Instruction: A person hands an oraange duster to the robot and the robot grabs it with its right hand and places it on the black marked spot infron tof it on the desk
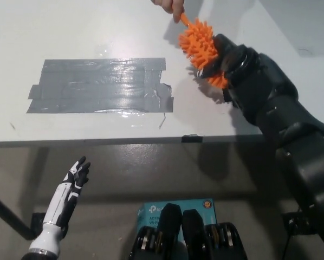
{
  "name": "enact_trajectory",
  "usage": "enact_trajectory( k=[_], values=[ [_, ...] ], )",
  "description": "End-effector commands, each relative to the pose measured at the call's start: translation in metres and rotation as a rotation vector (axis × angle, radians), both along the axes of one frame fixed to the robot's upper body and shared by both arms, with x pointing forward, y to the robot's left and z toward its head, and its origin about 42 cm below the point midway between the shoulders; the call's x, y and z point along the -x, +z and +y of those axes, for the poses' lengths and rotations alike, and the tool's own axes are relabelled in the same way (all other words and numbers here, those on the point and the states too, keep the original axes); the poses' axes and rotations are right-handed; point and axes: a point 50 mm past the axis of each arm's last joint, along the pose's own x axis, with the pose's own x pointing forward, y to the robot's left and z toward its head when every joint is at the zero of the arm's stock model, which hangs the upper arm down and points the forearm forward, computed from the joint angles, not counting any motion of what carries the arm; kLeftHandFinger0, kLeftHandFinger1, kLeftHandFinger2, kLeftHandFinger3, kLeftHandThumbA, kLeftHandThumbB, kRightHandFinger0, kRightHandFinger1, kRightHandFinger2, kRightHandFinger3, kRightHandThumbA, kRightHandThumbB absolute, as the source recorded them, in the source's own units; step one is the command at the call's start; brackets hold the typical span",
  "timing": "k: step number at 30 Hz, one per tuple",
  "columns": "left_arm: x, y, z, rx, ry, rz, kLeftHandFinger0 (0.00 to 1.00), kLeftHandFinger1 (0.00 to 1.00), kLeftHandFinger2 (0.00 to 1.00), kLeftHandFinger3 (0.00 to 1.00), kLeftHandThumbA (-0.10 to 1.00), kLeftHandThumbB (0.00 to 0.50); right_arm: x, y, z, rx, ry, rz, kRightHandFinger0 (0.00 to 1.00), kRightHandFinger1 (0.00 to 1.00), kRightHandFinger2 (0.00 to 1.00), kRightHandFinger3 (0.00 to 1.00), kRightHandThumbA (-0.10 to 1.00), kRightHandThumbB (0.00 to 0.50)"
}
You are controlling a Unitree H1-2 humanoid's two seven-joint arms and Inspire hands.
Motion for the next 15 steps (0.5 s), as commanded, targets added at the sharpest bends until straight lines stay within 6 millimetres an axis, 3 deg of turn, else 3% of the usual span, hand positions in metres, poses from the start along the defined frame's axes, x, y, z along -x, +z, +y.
enact_trajectory(
  k=[1,4,5,7,11,15],
  values=[
    [-0.005,0.009,0.005,-0.032,-0.023,-0.040,1.00,1.00,1.00,1.00,0.96,0.167,-0.006,0.029,-0.002,-0.023,-0.020,-0.268,0.01,0.05,0.18,0.32,-0.10,0.225],
    [-0.007,0.009,0.005,-0.031,-0.022,-0.043,1.00,1.00,1.00,1.00,0.96,0.155,-0.006,0.032,-0.003,-0.059,-0.022,-0.299,0.00,0.06,0.25,0.35,-0.10,0.216],
    [-0.007,0.009,0.005,-0.020,-0.022,-0.036,1.00,1.00,1.00,1.00,0.95,0.158,-0.007,0.035,-0.002,-0.101,-0.022,-0.319,0.01,0.21,0.54,0.49,-0.10,0.204],
    [-0.005,0.008,0.005,-0.011,-0.023,-0.027,1.00,1.00,1.00,1.00,0.95,0.158,-0.006,0.036,-0.002,-0.130,-0.017,-0.334,0.00,0.33,0.72,0.60,-0.10,0.195],
    [-0.005,0.007,0.005,-0.033,-0.022,-0.030,1.00,1.00,1.00,1.00,0.94,0.109,-0.006,0.047,0.002,-0.145,0.014,-0.388,0.00,0.36,0.79,0.69,-0.10,0.212],
    [-0.006,0.007,0.004,-0.030,-0.024,-0.027,1.00,1.00,1.00,1.00,0.91,0.121,-0.006,0.065,0.003,-0.160,0.041,-0.452,0.00,0.45,0.86,0.81,-0.10,0.216]
  ],
)
